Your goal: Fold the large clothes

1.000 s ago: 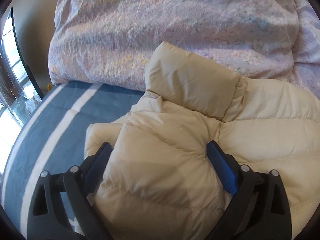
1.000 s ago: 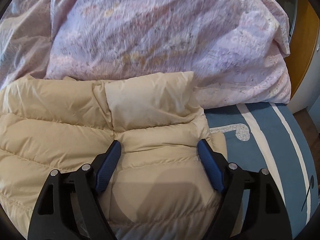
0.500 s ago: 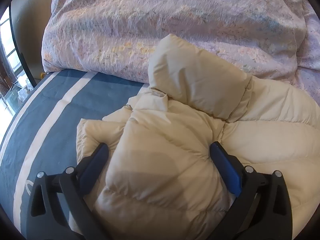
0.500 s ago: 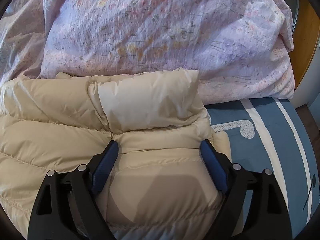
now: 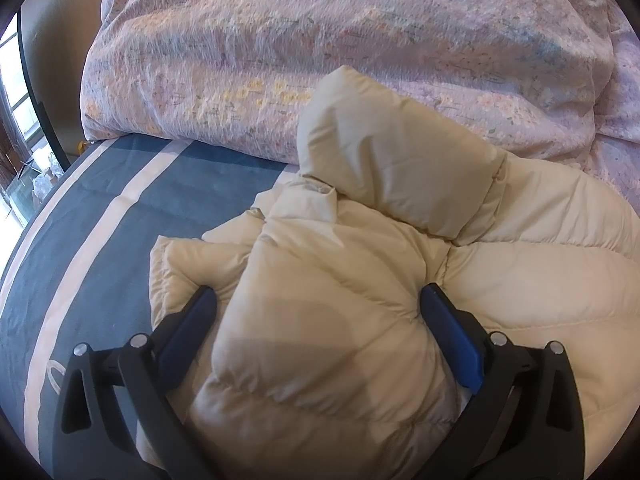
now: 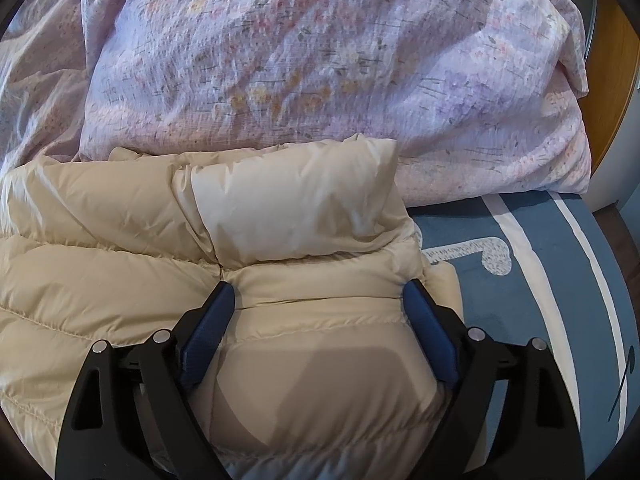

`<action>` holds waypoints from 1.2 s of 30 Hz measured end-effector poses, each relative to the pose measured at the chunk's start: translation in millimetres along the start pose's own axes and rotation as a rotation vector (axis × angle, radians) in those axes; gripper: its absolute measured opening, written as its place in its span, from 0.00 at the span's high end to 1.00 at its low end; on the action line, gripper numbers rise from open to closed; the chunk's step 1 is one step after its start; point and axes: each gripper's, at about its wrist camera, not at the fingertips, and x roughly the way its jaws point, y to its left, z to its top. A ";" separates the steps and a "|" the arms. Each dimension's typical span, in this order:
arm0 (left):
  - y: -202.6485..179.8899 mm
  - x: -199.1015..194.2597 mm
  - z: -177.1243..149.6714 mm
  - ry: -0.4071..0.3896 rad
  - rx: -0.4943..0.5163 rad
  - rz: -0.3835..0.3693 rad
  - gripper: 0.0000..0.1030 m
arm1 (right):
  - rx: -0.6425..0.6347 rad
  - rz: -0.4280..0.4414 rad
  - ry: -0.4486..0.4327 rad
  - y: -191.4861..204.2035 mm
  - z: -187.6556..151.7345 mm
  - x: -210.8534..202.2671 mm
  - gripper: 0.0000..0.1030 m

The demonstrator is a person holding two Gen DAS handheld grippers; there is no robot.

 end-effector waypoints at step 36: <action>73.9 -72.1 -64.9 0.112 -0.213 -0.160 0.03 | 0.232 0.270 0.159 -99.1 -73.1 -73.8 0.10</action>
